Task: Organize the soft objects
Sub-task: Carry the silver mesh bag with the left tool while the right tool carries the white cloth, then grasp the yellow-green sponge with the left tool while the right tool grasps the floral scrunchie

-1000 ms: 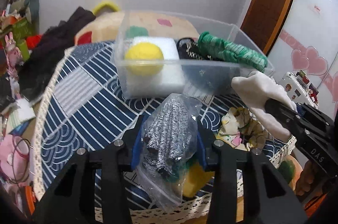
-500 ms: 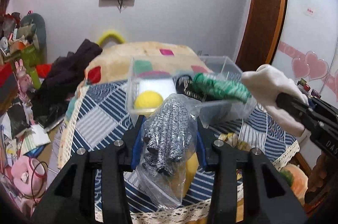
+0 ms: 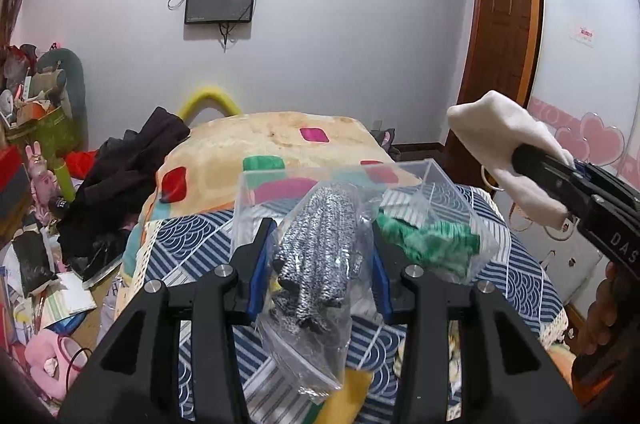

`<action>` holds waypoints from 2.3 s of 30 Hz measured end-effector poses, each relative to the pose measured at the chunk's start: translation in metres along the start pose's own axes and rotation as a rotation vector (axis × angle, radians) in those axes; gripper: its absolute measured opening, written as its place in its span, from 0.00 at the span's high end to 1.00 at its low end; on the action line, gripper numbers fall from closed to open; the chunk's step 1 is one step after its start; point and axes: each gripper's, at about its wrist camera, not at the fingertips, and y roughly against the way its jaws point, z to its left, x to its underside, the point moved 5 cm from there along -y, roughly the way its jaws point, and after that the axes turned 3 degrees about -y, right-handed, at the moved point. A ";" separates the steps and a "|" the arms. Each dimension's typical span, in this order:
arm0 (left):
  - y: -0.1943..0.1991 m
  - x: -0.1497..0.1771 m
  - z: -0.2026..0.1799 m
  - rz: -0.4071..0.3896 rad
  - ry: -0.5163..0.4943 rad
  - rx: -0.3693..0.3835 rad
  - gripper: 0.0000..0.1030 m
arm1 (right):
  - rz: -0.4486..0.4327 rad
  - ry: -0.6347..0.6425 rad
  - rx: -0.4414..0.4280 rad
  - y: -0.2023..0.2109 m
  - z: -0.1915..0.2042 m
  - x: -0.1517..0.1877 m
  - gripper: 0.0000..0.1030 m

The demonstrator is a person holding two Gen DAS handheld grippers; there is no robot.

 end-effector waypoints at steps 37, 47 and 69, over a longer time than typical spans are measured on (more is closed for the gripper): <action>-0.093 -0.006 -0.019 0.103 -0.055 -0.042 0.25 | 0.205 -0.023 0.049 -0.055 -0.033 0.028 0.53; -0.044 -0.021 -0.021 0.012 -0.063 -0.049 0.16 | 0.076 -0.005 0.035 -0.015 -0.022 0.001 0.28; 0.015 0.042 -0.022 0.040 -0.072 -0.038 0.05 | 0.168 -0.023 0.020 0.014 -0.006 0.064 0.21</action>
